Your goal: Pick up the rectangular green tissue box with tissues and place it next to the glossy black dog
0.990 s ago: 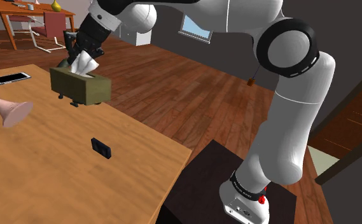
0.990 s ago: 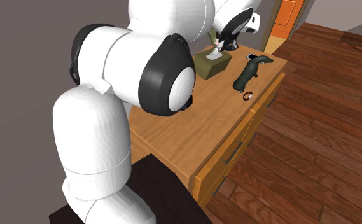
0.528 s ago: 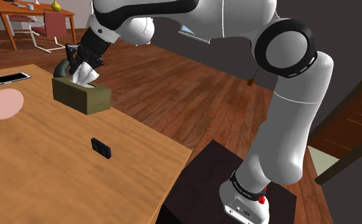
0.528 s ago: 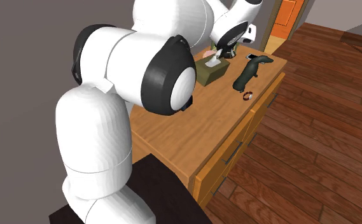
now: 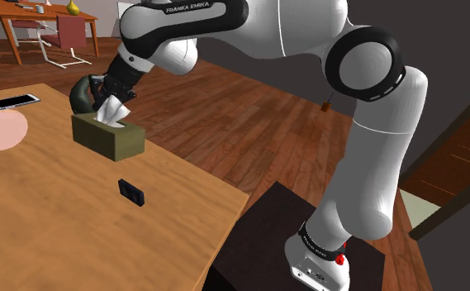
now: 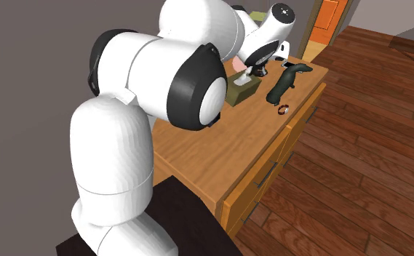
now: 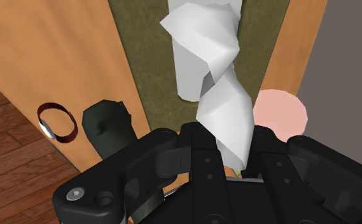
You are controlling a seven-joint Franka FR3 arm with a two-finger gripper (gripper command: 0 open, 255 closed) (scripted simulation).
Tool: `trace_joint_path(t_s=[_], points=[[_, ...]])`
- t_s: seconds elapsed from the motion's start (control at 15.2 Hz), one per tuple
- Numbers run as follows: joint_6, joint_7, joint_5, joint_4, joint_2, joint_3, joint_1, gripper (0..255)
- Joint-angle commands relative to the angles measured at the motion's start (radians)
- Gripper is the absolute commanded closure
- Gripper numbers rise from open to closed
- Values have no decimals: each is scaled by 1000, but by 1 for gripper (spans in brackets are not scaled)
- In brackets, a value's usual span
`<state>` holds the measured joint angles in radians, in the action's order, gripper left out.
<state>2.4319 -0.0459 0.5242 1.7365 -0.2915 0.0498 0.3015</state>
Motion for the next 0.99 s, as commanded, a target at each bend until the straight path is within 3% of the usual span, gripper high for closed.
trace_joint_path(t_s=[0.0,0.92], points=[[22,14,11,13,-9,4,-1,255],[158,121,92,79,-92,37,-15,255]])
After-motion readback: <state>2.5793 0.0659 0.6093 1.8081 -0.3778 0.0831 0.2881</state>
